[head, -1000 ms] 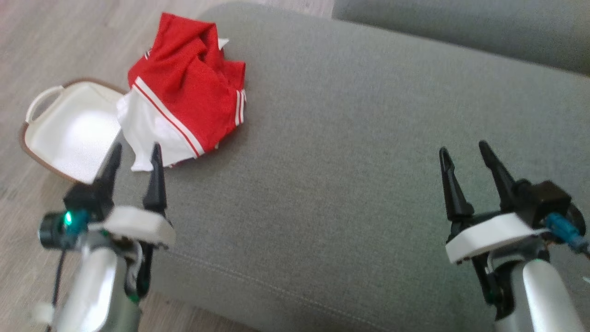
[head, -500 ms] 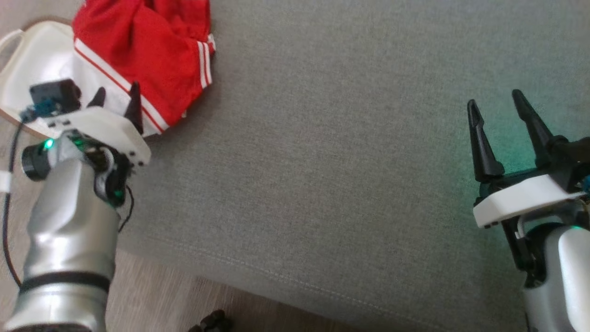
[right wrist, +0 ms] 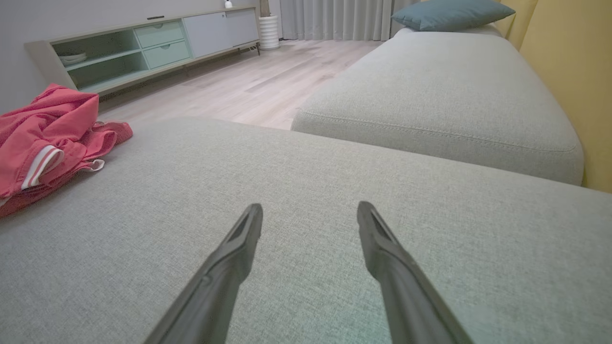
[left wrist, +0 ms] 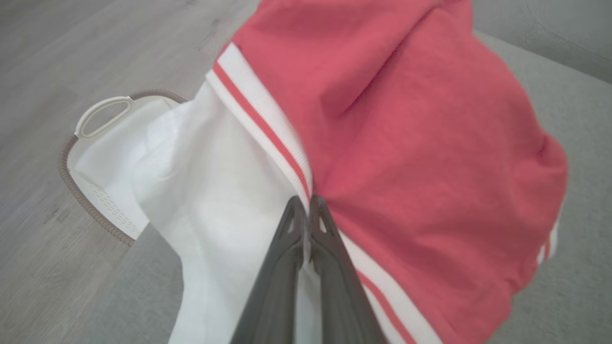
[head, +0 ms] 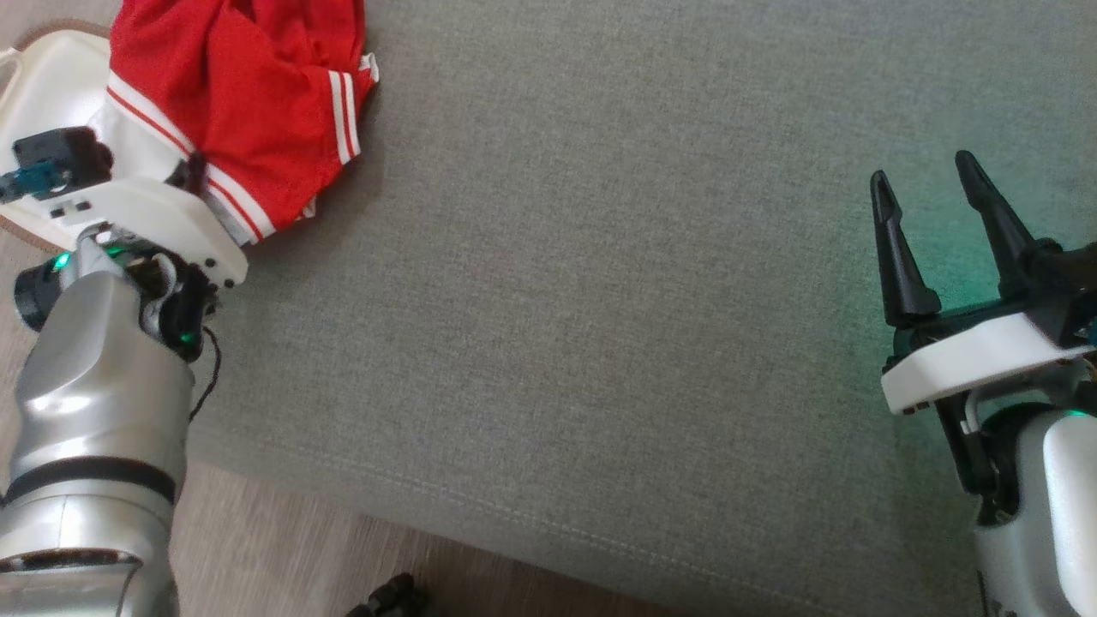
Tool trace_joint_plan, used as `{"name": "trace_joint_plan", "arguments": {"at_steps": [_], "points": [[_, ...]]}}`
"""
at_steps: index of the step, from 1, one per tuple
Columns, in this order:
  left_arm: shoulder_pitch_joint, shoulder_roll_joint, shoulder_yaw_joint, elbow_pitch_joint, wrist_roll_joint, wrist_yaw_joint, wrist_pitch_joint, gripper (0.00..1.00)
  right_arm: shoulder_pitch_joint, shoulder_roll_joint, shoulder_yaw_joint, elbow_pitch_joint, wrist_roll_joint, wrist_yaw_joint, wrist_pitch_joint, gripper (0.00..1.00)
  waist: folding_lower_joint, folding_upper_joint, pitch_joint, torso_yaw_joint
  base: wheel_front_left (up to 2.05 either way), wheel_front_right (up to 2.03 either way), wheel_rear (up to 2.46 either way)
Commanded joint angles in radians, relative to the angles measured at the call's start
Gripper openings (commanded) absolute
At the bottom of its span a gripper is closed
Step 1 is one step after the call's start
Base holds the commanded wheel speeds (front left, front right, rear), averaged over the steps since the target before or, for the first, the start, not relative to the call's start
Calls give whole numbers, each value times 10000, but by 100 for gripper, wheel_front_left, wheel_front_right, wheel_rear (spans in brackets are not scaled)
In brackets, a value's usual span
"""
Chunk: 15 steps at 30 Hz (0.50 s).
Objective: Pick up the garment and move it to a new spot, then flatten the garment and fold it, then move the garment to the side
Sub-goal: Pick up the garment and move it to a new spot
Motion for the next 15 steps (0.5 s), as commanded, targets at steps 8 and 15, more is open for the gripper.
{"name": "trace_joint_plan", "arguments": {"at_steps": [8, 15], "points": [[-259, 1094, 82, -574, 437, 521, -2018, 0, 157, 355, 43, -168, 42, 40, -411, 100, -1, 0, -1200, -14, 0, 0, 0], [473, 1298, 75, -2655, 778, 763, -2270, 0, 587, 690, -75, -117, 141, 40, -693, 100, -1, 0, -2407, -243, 0, 0, 0]]}}
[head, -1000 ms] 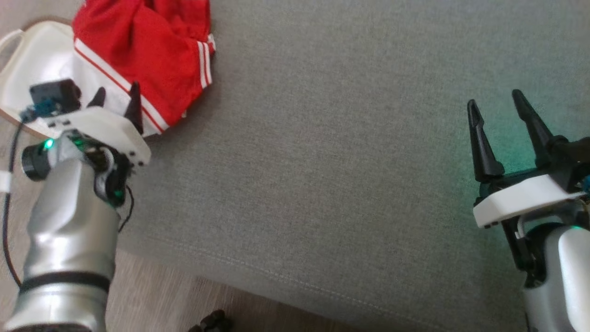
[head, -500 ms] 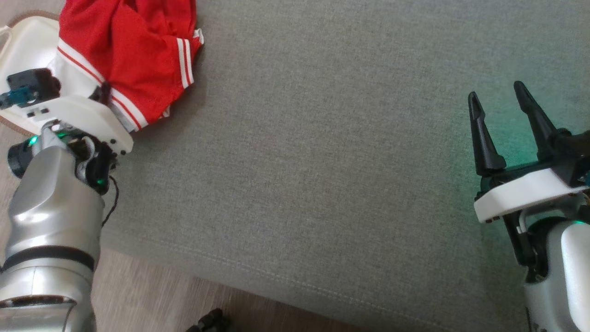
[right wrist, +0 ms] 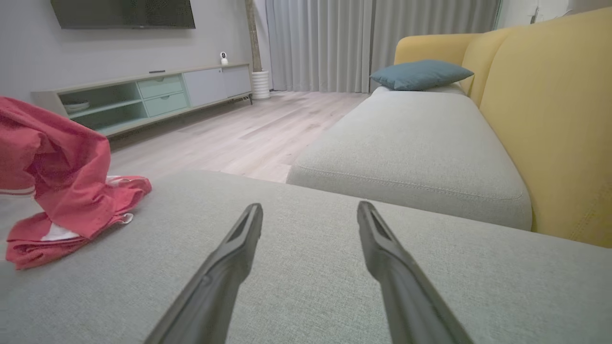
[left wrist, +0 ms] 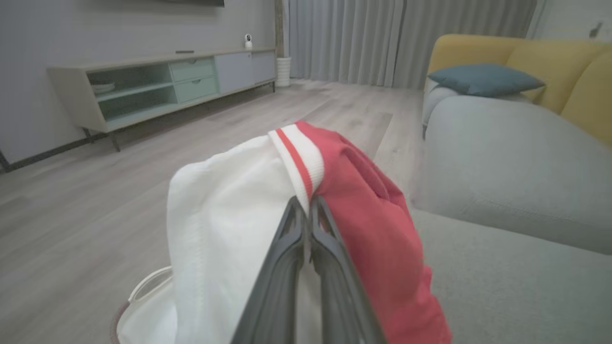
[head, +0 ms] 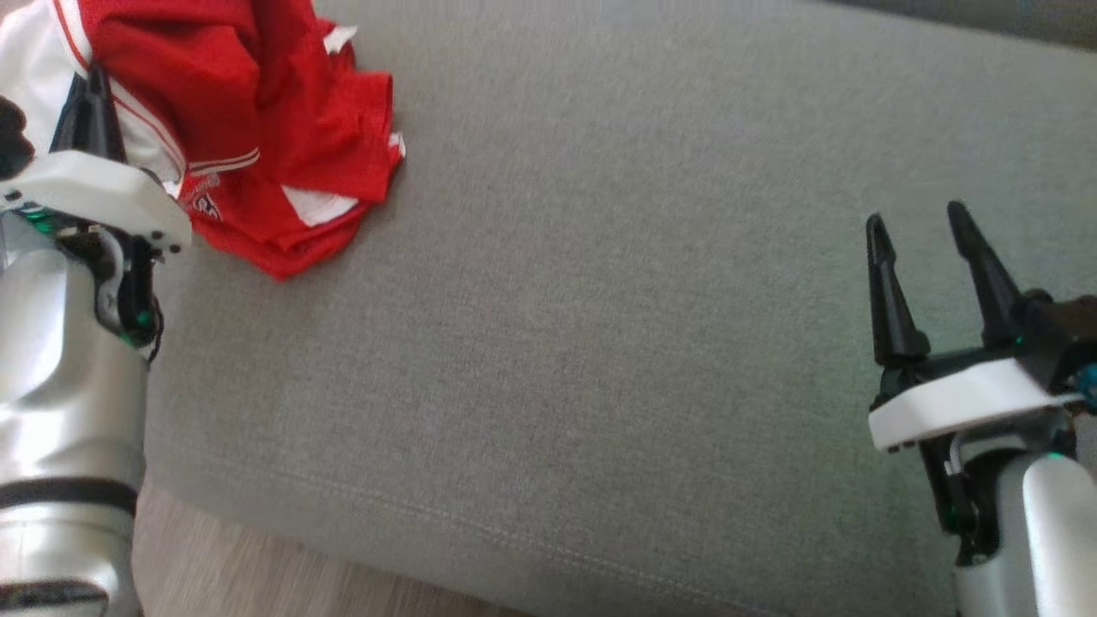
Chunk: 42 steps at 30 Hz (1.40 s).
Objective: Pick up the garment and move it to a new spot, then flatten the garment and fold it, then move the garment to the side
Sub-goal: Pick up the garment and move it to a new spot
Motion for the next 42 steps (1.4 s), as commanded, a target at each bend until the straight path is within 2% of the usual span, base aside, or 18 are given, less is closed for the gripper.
{"name": "trace_joint_plan", "arguments": {"at_steps": [1, 7, 14, 20, 28, 33, 38, 42], "points": [[57, 588, 260, -828, 116, 96, -127, 0, -77, 76, 221, -343, 77, 40, -105, 100, 0, 0, -515, -211, 0, 0, 0], [1712, 422, 214, -3659, 304, 452, -114, 0, 310, 216, 261, -385, 261, 40, -210, 100, 0, 0, -1170, -892, 0, 0, 0], [3656, 36, -491, -6998, 493, 747, 920, 0, 590, 250, 400, -430, 714, 40, -277, 100, 0, 0, -1328, -2222, 0, 0, 0], [4292, -566, -1570, -8352, 643, 627, 1574, 0, 600, 252, 420, -431, 911, 40, -341, 100, 0, 0, -1170, -3392, 0, 0, 0], [3988, -1587, -3163, -7950, 609, 170, 1833, 0, 443, 253, 489, -412, 1212, 40, -472, 100, 0, 0, -581, -5349, 0, 0, 0], [3477, -1909, -4156, -7102, 508, -13, 1800, 0, 343, 253, 472, -293, 1427, 40, -680, 100, 0, 0, -21, -6305, 0, 0, 0], [3059, -2000, -5035, -6231, 303, -99, 1755, 0, 224, 253, 471, -112, 1629, 40, -933, 100, 0, 0, 533, -6862, 0, 0, 0], [2762, -2016, -5636, -5617, 158, -137, 1781, 0, 80, 254, 528, 56, 1733, 40, -1153, 100, 0, 0, 838, -7030, 0, 0, 0]]}}
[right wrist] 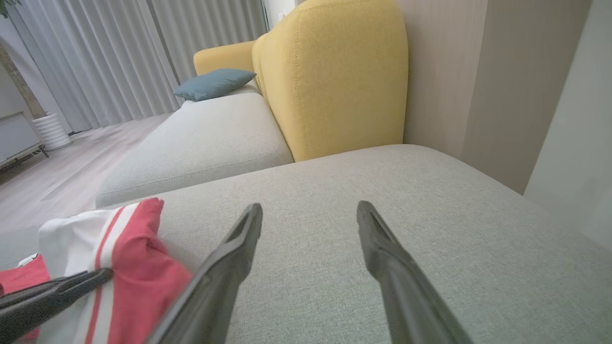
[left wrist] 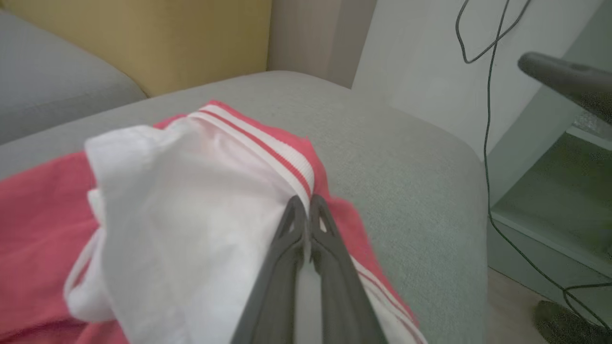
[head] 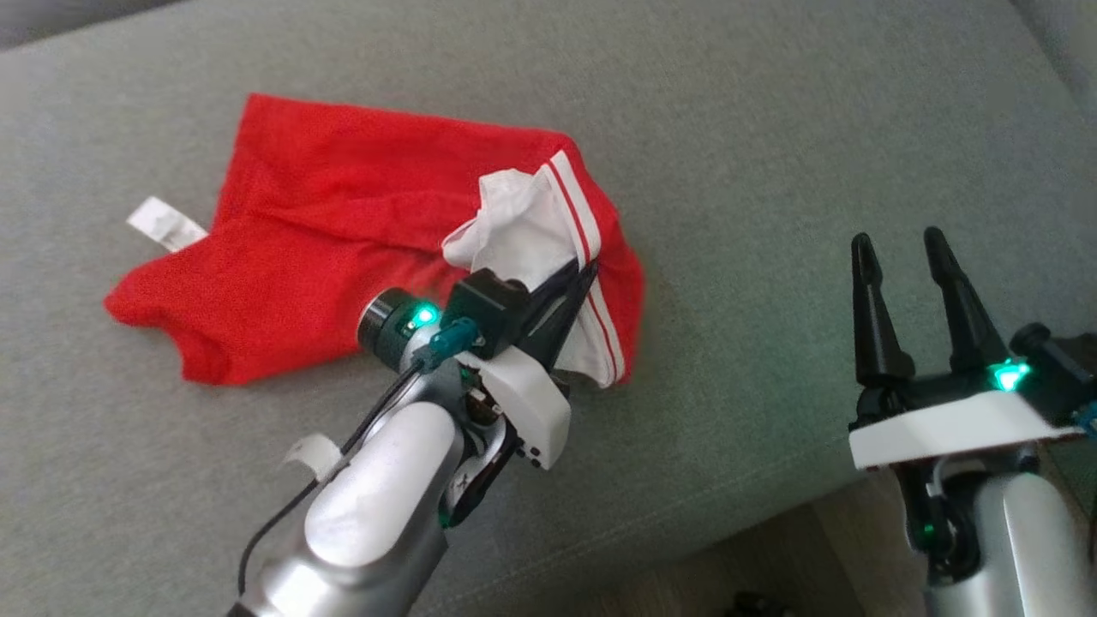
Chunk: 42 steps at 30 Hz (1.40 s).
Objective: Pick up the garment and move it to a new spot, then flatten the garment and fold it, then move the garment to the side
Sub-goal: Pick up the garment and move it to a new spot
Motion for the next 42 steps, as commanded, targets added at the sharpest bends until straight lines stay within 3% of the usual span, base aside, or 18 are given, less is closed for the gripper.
{"name": "trace_joint_plan", "arguments": {"at_steps": [1, 2, 11, 18, 29, 34, 42], "points": [[-582, -34, 131, -218, -111, -6, -104, 48, -401, -44, 243, -255, 72, 40, -148, 100, 0, -1, 324, -254, 0, 0, 0], [-651, -35, 3, -124, -122, 6, -159, 100, -425, -44, 237, -204, 76, 40, -187, 100, 0, -1, 339, -231, 0, 0, 0], [-716, -36, -614, -214, -65, 334, -1096, 100, -435, -43, 127, 34, -262, 40, -110, 100, 0, -1, -348, 730, 0, 0, 0], [-110, 619, 560, -871, -177, 1539, -1715, 100, -152, -43, 71, -126, -708, 40, 331, 100, 0, -1, -1107, 2033, 0, 0, 0], [1240, 1773, 2433, -1363, -605, 2689, -1953, 100, 226, -43, 93, -406, -1121, 40, 770, 100, 0, -1, -1629, 3253, 0, 0, 0], [2070, 2290, 2958, -1787, -692, 2860, -1972, 100, 415, -43, 113, -458, -1196, 40, 893, 100, 0, -1, -1910, 3454, 0, 0, 0], [2963, 2579, 2873, -2184, -632, 2865, -1968, 100, 977, -43, 5, -442, -1168, 40, 1092, 100, 0, -1, -2497, 3466, 0, 0, 0]]}}
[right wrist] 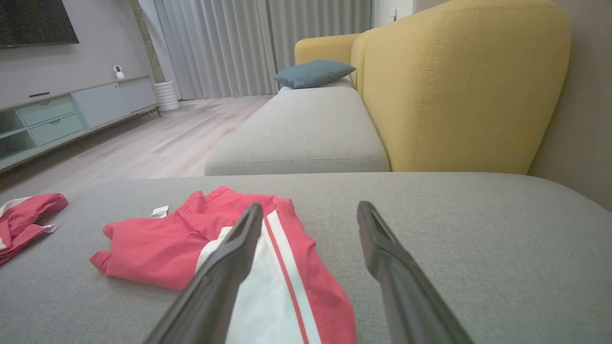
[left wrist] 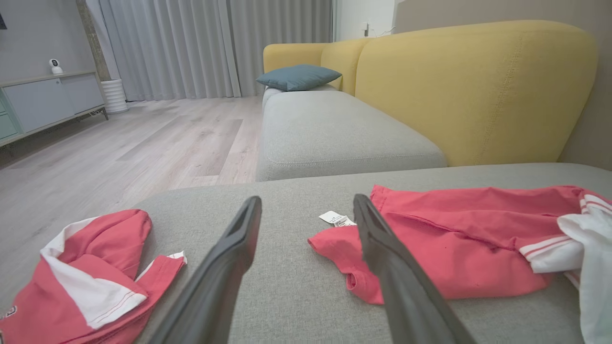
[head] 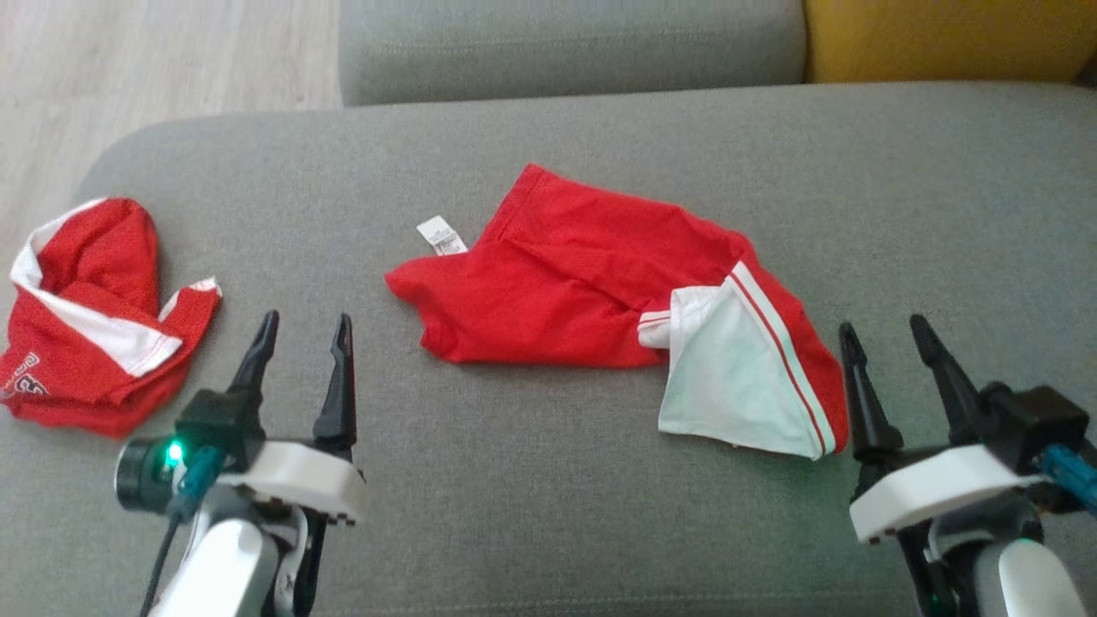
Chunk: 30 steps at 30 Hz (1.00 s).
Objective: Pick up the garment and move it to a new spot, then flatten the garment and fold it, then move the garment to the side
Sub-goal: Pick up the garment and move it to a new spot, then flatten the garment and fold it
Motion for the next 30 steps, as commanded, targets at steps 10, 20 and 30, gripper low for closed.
{"name": "trace_joint_plan", "arguments": {"at_steps": [10, 20, 30], "points": [[323, 481, 173, -472, -2, 154, 102, 100, 314, -49, 185, -395, 87, 40, 250, 100, 0, -1, -492, -132, 0, 0, 0], [350, 583, 188, -619, 40, 342, 129, 100, 281, -49, 204, -457, 79, 40, 289, 100, 0, -1, -450, -143, 0, 0, 0], [285, 611, 169, -657, 27, 406, 105, 100, 223, -49, 317, -404, -22, 40, 422, 100, 0, -1, -383, -132, 0, 0, 0]]}}
